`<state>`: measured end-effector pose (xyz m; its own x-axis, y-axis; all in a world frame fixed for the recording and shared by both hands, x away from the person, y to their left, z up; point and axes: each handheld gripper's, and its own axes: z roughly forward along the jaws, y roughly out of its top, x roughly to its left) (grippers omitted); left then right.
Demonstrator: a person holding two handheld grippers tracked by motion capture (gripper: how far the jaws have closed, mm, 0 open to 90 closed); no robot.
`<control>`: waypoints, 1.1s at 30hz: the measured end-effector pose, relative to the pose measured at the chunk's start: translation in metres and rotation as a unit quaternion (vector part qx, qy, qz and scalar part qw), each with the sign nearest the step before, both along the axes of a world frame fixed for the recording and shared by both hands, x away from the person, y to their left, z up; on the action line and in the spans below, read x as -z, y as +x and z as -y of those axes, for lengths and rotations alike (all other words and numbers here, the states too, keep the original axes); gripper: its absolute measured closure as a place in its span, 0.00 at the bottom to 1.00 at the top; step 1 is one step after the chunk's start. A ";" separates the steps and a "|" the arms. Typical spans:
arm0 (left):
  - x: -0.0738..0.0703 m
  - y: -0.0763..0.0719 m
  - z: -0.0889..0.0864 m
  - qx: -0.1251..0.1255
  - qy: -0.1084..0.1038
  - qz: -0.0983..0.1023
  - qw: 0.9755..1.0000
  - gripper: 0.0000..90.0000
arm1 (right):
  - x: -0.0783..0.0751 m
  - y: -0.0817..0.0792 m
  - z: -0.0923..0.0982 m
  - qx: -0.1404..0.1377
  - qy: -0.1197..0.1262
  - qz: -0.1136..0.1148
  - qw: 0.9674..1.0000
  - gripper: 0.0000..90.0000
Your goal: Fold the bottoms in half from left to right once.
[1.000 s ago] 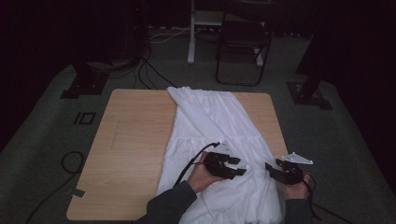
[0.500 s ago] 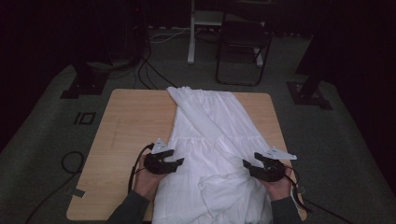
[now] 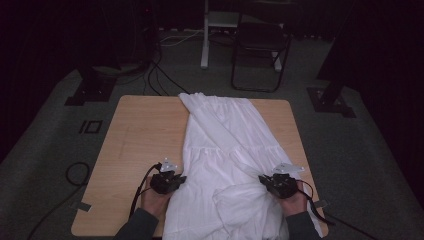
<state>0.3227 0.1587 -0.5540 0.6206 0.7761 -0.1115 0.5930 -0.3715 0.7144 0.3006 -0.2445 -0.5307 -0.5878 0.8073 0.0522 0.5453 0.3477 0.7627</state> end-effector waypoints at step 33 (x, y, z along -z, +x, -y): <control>-0.001 0.035 0.027 -0.054 0.096 0.046 0.993 0.97 | 0.037 0.032 0.081 0.145 -0.009 -0.012 0.989 0.93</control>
<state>0.3579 0.1321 -0.5527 0.5327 0.8405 0.0989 0.5723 -0.4438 0.6895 0.3328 -0.3253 -0.5675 -0.3307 0.9425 0.0484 0.6421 0.1871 0.7435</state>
